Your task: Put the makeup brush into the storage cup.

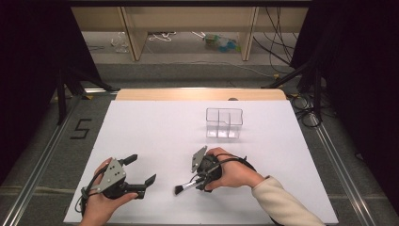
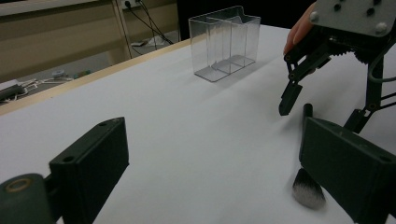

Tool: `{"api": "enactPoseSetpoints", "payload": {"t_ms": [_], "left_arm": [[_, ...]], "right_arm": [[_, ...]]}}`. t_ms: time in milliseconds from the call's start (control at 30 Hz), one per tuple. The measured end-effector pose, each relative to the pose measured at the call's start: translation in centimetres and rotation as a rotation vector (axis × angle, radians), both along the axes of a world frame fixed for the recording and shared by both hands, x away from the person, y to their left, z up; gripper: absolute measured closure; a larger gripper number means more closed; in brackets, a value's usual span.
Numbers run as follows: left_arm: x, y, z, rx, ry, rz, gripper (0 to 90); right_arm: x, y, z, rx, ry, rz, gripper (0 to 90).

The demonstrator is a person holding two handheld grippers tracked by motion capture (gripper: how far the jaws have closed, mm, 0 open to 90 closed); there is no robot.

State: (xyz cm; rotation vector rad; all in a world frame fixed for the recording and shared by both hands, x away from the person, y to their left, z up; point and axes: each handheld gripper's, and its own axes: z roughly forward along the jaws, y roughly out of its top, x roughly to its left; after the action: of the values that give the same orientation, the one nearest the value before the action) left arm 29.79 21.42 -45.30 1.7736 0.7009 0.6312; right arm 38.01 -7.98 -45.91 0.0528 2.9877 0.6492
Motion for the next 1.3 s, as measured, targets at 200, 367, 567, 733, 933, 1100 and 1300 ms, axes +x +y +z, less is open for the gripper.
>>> {"api": "enactPoseSetpoints", "payload": {"t_ms": [200, 367, 567, 733, 933, 1100, 1300], "left_arm": [[0.0, 0.0, 0.0, 0.0, 0.0, -0.001, 8.1], [0.0, 0.0, 0.0, 0.001, 0.0, -0.001, 8.2], [0.1, 0.0, -0.1, -0.008, 0.001, -0.005, 8.3], [0.1, 0.0, -0.1, 0.005, 0.002, -0.002, 8.9], [0.1, 0.0, -0.1, 0.006, 0.0, -0.003, 9.6], [0.1, 0.0, -0.1, 0.002, 0.003, -0.002, 10.0], [0.1, 0.1, -0.1, -0.001, 0.005, -0.002, 10.9]], "right_arm": [[0.1, 0.6, -0.3, -0.047, 0.019, 0.021, 41.6], [0.1, 1.0, -0.4, -0.099, 0.042, 0.039, 47.1], [0.1, 1.3, -0.2, -0.13, 0.066, 0.033, 59.2], [-0.5, 1.6, -0.1, -0.164, 0.078, 0.015, 75.0], [-0.6, 1.7, 0.0, -0.174, 0.088, 0.017, 79.7], [-0.6, 1.6, -0.1, -0.16, 0.087, 0.009, 79.8], [-0.4, 1.3, 0.0, -0.147, 0.099, 0.011, 79.8]]}}
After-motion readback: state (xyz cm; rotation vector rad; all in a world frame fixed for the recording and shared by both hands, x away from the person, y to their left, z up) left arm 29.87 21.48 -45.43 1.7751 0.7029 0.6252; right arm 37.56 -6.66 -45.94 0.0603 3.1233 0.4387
